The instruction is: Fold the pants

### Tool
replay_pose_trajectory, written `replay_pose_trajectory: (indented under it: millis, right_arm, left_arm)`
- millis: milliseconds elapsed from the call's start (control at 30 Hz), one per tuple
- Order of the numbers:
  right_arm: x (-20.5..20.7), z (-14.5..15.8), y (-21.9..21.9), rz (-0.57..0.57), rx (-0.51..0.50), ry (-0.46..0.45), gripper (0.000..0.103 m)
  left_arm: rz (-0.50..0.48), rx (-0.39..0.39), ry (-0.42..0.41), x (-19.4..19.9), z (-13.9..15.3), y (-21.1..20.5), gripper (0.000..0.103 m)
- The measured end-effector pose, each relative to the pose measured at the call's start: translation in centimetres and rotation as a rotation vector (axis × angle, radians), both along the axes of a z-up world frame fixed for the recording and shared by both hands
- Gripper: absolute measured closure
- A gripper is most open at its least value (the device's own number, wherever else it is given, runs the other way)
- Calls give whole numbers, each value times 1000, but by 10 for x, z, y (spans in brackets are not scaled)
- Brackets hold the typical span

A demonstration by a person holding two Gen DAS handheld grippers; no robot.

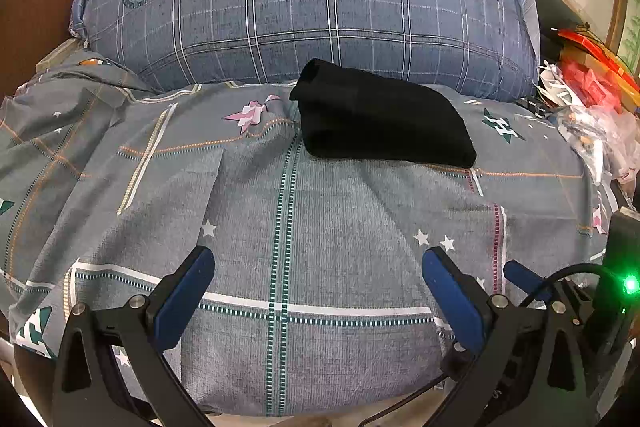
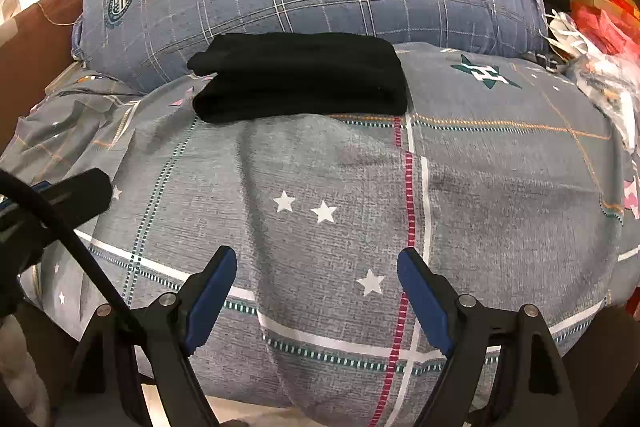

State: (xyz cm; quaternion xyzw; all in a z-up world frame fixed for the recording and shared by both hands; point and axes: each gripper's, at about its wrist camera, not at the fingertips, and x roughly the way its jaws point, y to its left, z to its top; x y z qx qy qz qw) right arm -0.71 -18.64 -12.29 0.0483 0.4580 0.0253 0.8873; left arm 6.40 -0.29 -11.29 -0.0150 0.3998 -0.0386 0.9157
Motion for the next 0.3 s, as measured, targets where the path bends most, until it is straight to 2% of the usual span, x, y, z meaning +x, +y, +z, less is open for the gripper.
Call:
replay_pose_trajectory:
  millis: [300]
  right_arm:
    - [-1, 1, 10, 21, -15, -8, 15]
  left_arm:
    - [-10, -29, 18, 1, -4, 2, 0]
